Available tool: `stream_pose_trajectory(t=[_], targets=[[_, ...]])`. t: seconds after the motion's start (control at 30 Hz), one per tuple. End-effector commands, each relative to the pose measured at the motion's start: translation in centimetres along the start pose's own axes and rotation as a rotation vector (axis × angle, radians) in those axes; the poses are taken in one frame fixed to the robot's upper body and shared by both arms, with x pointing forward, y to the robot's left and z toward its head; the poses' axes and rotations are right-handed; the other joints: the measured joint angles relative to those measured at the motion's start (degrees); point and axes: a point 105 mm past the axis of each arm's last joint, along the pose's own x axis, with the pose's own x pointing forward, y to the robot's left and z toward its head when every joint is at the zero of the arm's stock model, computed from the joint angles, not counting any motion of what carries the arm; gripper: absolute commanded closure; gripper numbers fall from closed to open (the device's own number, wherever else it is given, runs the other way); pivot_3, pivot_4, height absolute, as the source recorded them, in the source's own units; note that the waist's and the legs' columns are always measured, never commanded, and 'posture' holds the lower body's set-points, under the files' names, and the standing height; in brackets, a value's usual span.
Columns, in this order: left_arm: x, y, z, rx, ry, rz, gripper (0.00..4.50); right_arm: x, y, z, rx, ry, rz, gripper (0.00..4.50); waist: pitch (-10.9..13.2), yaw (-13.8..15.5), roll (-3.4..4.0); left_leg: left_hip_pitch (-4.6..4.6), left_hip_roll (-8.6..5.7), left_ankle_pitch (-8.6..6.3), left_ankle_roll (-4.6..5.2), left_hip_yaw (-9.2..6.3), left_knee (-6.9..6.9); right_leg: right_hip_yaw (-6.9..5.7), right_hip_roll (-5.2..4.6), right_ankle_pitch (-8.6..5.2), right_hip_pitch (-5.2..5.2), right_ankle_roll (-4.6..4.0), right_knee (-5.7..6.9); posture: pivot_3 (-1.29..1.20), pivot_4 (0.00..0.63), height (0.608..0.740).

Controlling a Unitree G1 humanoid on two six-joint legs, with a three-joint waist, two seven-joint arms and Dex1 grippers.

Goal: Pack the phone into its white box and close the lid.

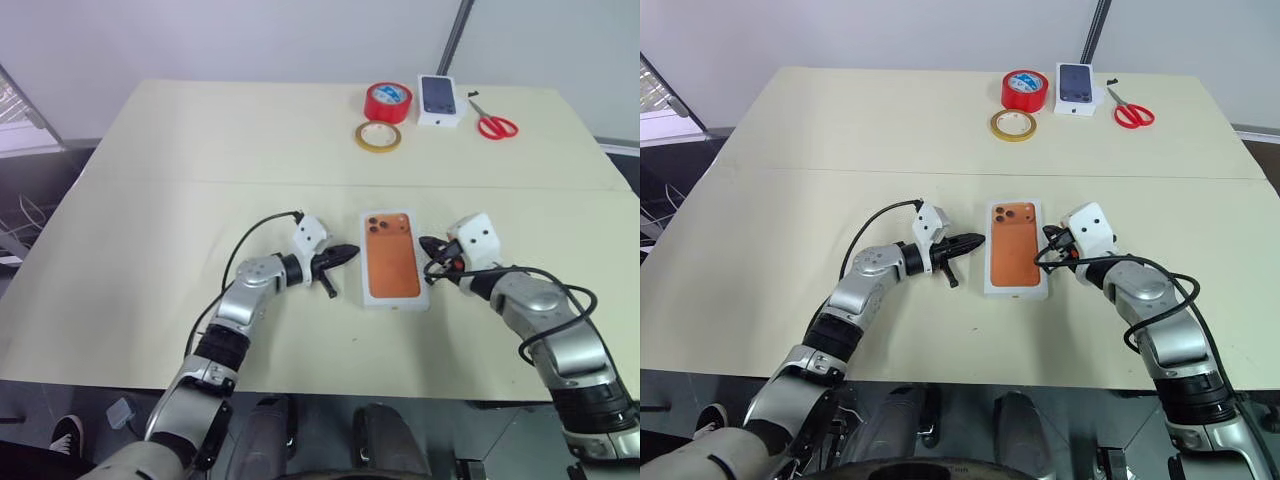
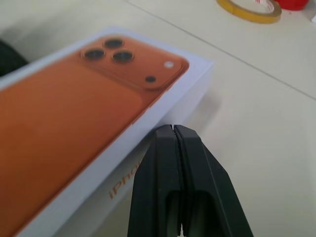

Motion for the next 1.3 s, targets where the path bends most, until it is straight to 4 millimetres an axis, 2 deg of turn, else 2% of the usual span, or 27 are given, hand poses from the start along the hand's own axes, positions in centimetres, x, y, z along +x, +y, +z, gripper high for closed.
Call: stream_pose_trajectory(t=[0.03, 0.43, 0.57, 0.6, 0.7, 0.8, 0.9, 1.0, 1.07, 1.17, 1.23, 1.3], targets=[[0.8, -0.7, 1.8, 0.052, -0.055, -0.035, 4.5, -0.2, 0.3, 1.6, -0.047, -0.053, 0.013, 4.45, 0.0, 0.0, 0.0, 0.0, 0.0, 0.0, 0.0, 0.0, 0.0, 0.0, 0.0, 0.0, 0.0, 0.0, 0.0, 0.0, 0.15, 0.728], [1.0, -1.2, 1.1, 0.04, -0.048, -0.035, 4.5, -0.3, 0.4, 0.8, -0.125, -0.008, 0.031, 4.45, 0.0, 0.1, 0.0, 0.0, 0.0, 0.0, 0.0, 0.0, 0.03, 0.0, 0.0, 0.0, 0.01, 0.0, 0.01, 0.0, 0.15, 0.728], [0.5, -0.5, 1.5, 0.052, -0.061, -0.008, 4.5, -0.3, 0.3, 1.3, -0.136, -0.029, 0.024, 4.45, 0.0, 0.0, 0.0, 0.0, 0.0, 0.0, 0.0, 0.0, 0.04, 0.0, 0.0, 0.0, 0.01, 0.0, 0.01, 0.0, 0.15, 0.728], [0.4, -0.2, 2.0, 0.039, -0.079, 0.002, 4.5, -0.4, -0.1, 1.7, -0.131, -0.048, 0.01, 4.45, 0.0, 0.0, 0.0, 0.0, 0.0, 0.0, 0.0, 0.0, 0.04, 0.0, 0.0, 0.0, 0.01, 0.0, 0.01, 0.0, 0.15, 0.728], [0.3, 0.9, 5.3, -0.037, -0.195, 0.027, 4.5, -0.6, -1.3, 2.9, -0.114, -0.105, -0.02, 4.45, 0.0, 0.0, 0.0, -0.01, 0.01, 0.0, 0.0, 0.0, 0.06, 0.0, 0.01, 0.0, -0.01, 0.0, 0.03, 0.0, 0.15, 0.728], [1.1, 0.9, 7.9, -0.03, -0.25, 0.004, 4.5, -0.6, -0.7, 4.1, -0.055, -0.168, 0.041, 4.45, 0.0, 0.1, -0.01, -0.04, 0.01, 0.0, 0.0, -0.05, 0.17, -0.03, 0.02, 0.0, 0.02, 0.0, 0.06, 0.0, 0.15, 0.728], [2.3, 0.6, 8.5, -0.015, -0.251, -0.021, 4.5, -0.5, 0.3, 4.6, -0.05, -0.196, 0.103, 4.45, 0.0, 0.1, 0.0, -0.03, 0.0, 0.0, 0.0, -0.06, 0.27, -0.06, 0.03, -0.01, 0.13, 0.02, 0.05, 0.0, 0.15, 0.728], [4.0, 0.2, 6.7, 0.024, -0.153, -0.027, 4.5, -0.3, 2.3, 3.8, -0.067, -0.16, 0.211, 4.45, 0.0, 0.0, 0.0, -0.03, -0.01, -0.01, 0.01, -0.04, 0.33, -0.05, 0.03, -0.02, 0.15, 0.03, 0.03, 0.0, 0.15, 0.728], [4.9, 0.5, 2.9, 0.035, 0.053, 0.001, 4.5, -0.6, 3.9, 2.2, -0.101, -0.081, 0.302, 4.45, 0.0, 0.2, 0.0, -0.03, -0.01, -0.01, 0.02, -0.05, 0.34, -0.06, 0.05, -0.02, 0.14, 0.03, 0.06, 0.0, 0.15, 0.728], [4.6, 0.6, -0.9, 0.026, 0.228, 0.001, 4.5, -1.1, 5.7, 0.9, -0.085, -0.01, 0.39, 4.45, 0.0, 0.0, -0.04, -0.04, -0.02, -0.05, 0.08, -0.05, 0.35, -0.05, 0.08, -0.02, 0.13, 0.05, 0.05, 0.0, 0.15, 0.728], [3.9, 0.0, -2.2, 0.04, 0.27, -0.047, 4.5, -1.2, 6.2, 0.4, -0.126, 0.012, 0.401, 4.45, -0.1, 0.0, -0.02, 0.05, 0.01, -0.05, 0.09, -0.06, 0.38, -0.05, 0.08, -0.03, 0.24, 0.05, 0.06, 0.0, 0.15, 0.728], [3.5, -0.3, -2.4, 0.009, 0.267, -0.063, 4.5, -1.3, 6.5, -0.1, -0.124, 0.038, 0.416, 4.45, -0.2, 0.0, -0.03, 0.2, 0.02, -0.07, 0.1, -0.08, 0.38, -0.05, 0.08, -0.03, 0.42, 0.04, 0.04, 0.0, 0.15, 0.728]])
